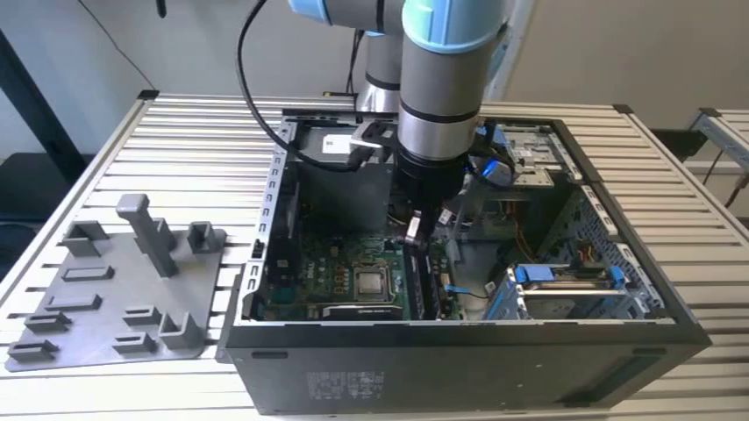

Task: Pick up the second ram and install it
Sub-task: 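Press down the second ram until it locks into place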

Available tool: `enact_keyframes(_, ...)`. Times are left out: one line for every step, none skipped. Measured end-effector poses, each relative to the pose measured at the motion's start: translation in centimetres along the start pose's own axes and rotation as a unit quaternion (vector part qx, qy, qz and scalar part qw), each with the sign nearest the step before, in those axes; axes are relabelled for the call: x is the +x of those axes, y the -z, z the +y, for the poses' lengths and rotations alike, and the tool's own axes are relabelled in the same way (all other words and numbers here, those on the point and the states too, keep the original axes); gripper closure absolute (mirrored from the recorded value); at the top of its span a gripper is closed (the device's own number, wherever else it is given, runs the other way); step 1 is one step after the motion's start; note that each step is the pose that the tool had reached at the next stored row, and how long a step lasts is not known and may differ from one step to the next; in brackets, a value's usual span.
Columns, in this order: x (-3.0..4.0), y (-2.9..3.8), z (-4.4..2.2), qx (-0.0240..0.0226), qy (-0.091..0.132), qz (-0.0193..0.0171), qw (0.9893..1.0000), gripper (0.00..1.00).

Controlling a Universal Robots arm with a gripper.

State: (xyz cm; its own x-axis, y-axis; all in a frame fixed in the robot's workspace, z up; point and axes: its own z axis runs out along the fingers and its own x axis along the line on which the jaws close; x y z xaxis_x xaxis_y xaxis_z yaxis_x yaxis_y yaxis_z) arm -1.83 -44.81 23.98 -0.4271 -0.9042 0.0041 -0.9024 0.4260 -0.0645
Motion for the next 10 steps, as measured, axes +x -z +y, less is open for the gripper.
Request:
enact_keyframes(0.02, -0.05, -0.01, 0.0, 0.005, -0.0002, 1.0, 0.89)
enact_keyframes(0.06, -0.15, -0.01, 0.0001, 0.013, -0.0007, 0.9999, 0.89)
enact_keyframes(0.06, -0.18, -0.02, 0.0001, 0.018, -0.0011, 0.9998, 0.89)
enact_keyframes(0.06, -0.2, -0.02, 0.0001, 0.026, -0.0015, 0.9997, 0.89)
enact_keyframes(0.06, -0.23, -0.02, 0.0002, 0.035, -0.0021, 0.9994, 0.89)
enact_keyframes(0.05, -0.27, -0.01, 0.0002, 0.044, -0.0028, 0.999, 0.89)
enact_keyframes(0.05, -0.29, -0.01, 0.0002, 0.053, -0.0033, 0.9986, 0.89)
enact_keyframes(0.06, -0.31, -0.01, 0.0003, 0.062, -0.0039, 0.9981, 0.89)
enact_keyframes(0.06, -0.32, -0.01, 0.0003, 0.071, -0.0044, 0.9975, 0.89)
enact_keyframes(0.06, -0.34, -0.01, 0.0004, 0.08, -0.0051, 0.9967, 0.89)
